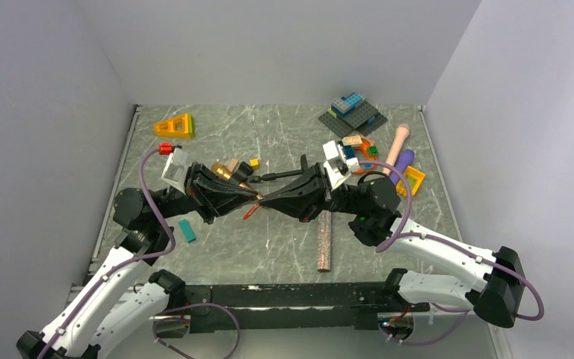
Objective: Remove the keys from the keyring
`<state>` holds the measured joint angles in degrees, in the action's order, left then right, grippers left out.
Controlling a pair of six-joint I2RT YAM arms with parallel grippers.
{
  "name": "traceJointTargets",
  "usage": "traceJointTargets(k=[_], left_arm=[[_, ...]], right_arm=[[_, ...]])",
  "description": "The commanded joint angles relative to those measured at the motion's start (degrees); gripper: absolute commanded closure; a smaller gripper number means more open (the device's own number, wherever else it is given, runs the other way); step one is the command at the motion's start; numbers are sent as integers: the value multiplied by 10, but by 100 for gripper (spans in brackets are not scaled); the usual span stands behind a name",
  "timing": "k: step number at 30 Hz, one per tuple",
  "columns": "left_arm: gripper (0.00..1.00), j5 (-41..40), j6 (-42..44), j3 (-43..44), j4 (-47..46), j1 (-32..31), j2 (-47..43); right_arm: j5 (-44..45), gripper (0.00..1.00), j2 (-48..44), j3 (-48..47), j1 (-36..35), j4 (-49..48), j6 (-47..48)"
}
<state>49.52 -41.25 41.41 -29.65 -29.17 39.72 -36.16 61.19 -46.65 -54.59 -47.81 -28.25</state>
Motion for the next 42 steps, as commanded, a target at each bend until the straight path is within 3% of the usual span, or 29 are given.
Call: traceJointTargets(k=[1,6,13,17,19,23,28,32,38,42], left_arm=[[100,-18,-13,4,-49,-4,-8],[100,-48,13,6,-2,-4,-24],[100,-158,64,3,116,-4,-56],[100,-152,67,6,131,-4,-57],[100,-153,111,35,203,-4,-63],[100,-235,229,90,409,-4,-84],[100,-283,296,96,498,-4,-123],[100,-322,306,66,538,-5,-163],[100,-313,291,31,606,-4,-224],[100,-346,288,17,645,-4,-253]], right_arm=[[-8,100,-1,-21,-4,-42,-8],[0,100,-10,-14,-5,-40,-7],[13,100,-23,8,-7,-35,-8],[37,100,-31,24,-12,-7,-1],[64,100,-40,43,-17,13,2],[125,100,-77,95,-25,59,12],[187,100,-119,140,-30,115,8],[236,100,-147,163,-35,164,3],[292,100,-153,154,-37,263,10],[312,100,-126,159,-38,259,-13]])
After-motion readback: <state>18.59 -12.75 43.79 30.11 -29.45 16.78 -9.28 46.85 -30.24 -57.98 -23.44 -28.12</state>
